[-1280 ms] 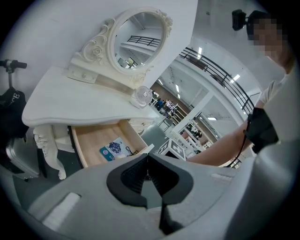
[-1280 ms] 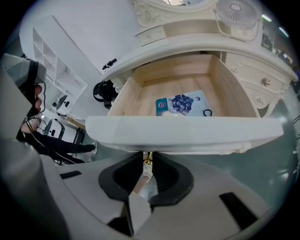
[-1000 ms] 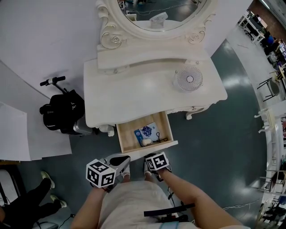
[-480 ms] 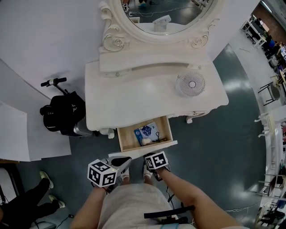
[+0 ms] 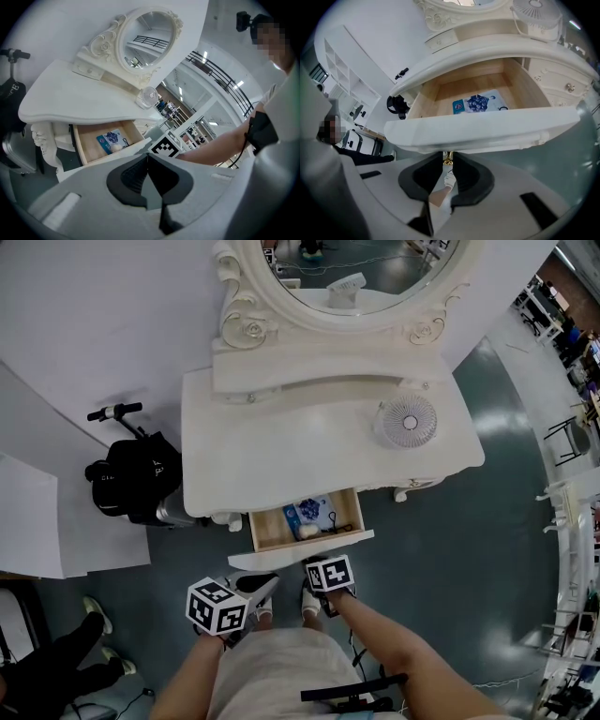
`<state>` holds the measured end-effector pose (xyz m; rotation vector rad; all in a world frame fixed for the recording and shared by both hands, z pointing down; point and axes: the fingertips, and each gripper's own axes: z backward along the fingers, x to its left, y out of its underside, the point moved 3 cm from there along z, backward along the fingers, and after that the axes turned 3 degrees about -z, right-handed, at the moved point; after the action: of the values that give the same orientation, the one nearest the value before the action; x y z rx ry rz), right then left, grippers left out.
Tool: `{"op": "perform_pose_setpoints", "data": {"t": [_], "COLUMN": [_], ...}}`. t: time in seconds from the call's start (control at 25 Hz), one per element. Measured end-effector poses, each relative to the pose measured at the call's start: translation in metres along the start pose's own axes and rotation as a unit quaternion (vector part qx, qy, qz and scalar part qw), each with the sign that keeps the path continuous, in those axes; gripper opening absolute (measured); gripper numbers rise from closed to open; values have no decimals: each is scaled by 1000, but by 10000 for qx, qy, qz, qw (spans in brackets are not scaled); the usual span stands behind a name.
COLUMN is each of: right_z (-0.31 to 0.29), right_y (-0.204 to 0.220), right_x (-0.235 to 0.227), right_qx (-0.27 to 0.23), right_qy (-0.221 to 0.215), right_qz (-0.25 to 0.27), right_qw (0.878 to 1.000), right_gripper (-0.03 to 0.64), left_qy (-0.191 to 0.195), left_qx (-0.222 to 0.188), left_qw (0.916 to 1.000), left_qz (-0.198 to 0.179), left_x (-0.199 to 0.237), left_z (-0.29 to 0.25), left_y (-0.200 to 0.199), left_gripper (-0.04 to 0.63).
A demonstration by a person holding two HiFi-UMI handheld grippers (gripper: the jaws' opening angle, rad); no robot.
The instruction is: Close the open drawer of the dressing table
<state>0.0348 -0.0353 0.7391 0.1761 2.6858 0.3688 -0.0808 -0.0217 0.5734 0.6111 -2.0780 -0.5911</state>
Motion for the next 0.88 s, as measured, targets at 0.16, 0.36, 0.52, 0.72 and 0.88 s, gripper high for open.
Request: {"op": "perform_pose_setpoints", "data": {"t": [0.16, 0.36, 0.52, 0.72, 0.88], "right_z": [-2, -3, -7, -8, -12], "right_y": [-9, -18, -21, -34, -43], "right_x": [-1, -2, -2, -3, -5], "right_qx": [-52, -14, 57, 91, 109], "right_qy": [10, -41, -112, -158, -140], "right_qz": [-67, -113, -77, -56, -55], "right_qw": [10000, 9999, 9999, 9998, 9998], "right_gripper": [72, 72, 72, 72, 72], "left_qy": [-36, -27, -23, 22, 52], "left_qx": [30, 74, 140, 214, 284], "left_qw": [10000, 10000, 9999, 9998, 9996], "left_qz": [25, 17, 22, 4, -5], "left_x": [5, 10, 14, 19, 22], "left_z": [0, -3, -6, -15, -24], "left_y": [0, -5, -6, -13, -15], "left_gripper": [10, 11, 10, 11, 10]}}
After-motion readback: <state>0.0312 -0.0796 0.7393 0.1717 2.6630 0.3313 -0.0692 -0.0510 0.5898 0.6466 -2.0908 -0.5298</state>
